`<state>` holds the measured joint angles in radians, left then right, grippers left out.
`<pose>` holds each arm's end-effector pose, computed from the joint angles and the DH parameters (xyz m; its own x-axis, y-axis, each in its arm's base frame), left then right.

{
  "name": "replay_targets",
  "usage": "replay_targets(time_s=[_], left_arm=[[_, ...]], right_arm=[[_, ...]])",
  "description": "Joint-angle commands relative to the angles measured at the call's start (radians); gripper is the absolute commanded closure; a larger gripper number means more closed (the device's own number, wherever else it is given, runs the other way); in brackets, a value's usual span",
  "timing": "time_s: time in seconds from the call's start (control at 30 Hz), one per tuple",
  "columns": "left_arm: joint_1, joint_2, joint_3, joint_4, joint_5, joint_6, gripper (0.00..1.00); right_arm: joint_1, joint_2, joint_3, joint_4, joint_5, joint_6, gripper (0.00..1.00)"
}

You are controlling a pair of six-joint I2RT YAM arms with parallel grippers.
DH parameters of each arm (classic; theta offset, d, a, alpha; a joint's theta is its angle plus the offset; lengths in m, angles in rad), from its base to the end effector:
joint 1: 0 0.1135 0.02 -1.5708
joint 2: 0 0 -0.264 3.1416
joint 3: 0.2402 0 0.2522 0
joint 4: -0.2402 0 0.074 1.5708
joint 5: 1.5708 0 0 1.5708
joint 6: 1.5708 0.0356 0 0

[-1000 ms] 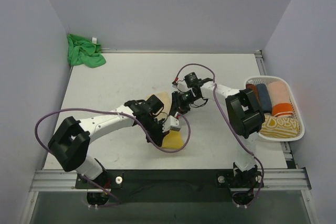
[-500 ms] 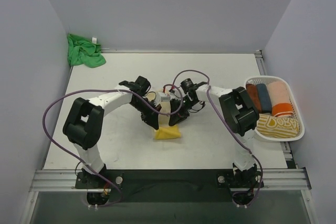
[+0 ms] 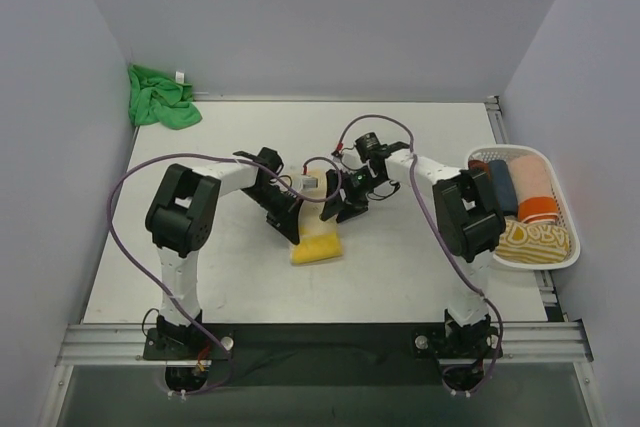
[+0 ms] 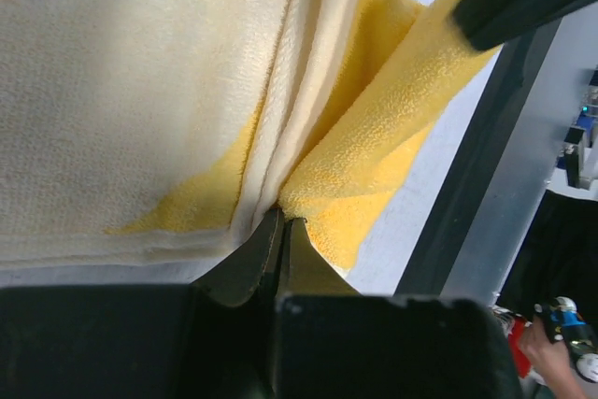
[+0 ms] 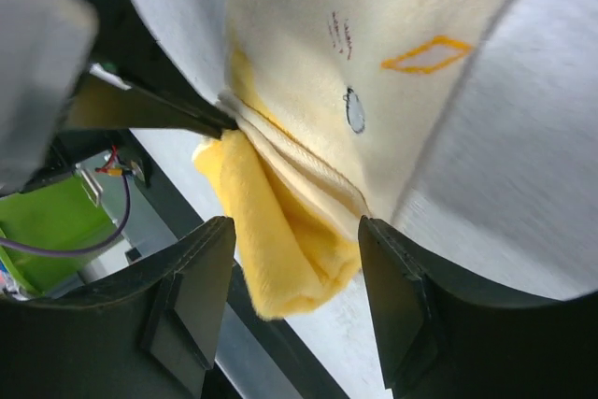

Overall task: Roll the towels
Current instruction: Roll the towel

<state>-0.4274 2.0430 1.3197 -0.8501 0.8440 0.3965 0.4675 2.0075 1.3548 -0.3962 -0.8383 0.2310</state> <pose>0.3195 -0.1747 0.1338 -0.7337 0.6162 -0.2862 0.6039 0.3984 -0.6903 0.3554 0.2091 0.1668 -0.8981 -0.2818 -0.3377 -0.4383 0.5080 0.7415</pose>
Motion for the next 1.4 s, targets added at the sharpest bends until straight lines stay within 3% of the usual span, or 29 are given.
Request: replay_targets(time_s=[0.0,0.3,0.67,0.8,0.83,0.97,1.03,1.23,1.37], left_arm=[[0.018,0.038,0.056,0.005,0.006,-0.022,1.00],[0.045,0.126,0.102,-0.018,0.006,-0.058,1.00],[0.072,0.151,0.087,-0.023,0.009,-0.062,0.98],[0.079,0.143,0.088,-0.021,0.012,-0.045,0.97],[0.081,0.138,0.087,-0.021,0.009,-0.042,0.96],[0.087,0.088,0.062,-0.017,-0.009,-0.016,0.84],[0.101,0.053,0.030,-0.001,-0.016,-0.005,0.72],[0.141,-0.171,-0.033,0.077,-0.091,0.002,0.52],[0.093,-0.404,-0.149,0.189,-0.233,0.051,0.37]], right_arm=[[-0.049,-0.105,0.043,-0.067,0.004,-0.012,0.44],[-0.044,-0.161,-0.063,-0.072,-0.125,-0.002,0.48],[0.006,-0.073,-0.144,0.013,-0.084,-0.021,0.45],[0.028,-0.023,-0.120,0.019,-0.003,-0.019,0.61],[0.036,0.005,-0.111,0.013,0.010,-0.016,0.73],[0.046,0.051,-0.082,-0.018,0.045,-0.009,0.92],[0.051,0.068,-0.077,-0.041,0.053,-0.010,1.00],[0.062,0.088,-0.062,-0.059,0.074,-0.001,1.00],[0.065,0.099,-0.036,-0.072,0.070,0.013,1.00]])
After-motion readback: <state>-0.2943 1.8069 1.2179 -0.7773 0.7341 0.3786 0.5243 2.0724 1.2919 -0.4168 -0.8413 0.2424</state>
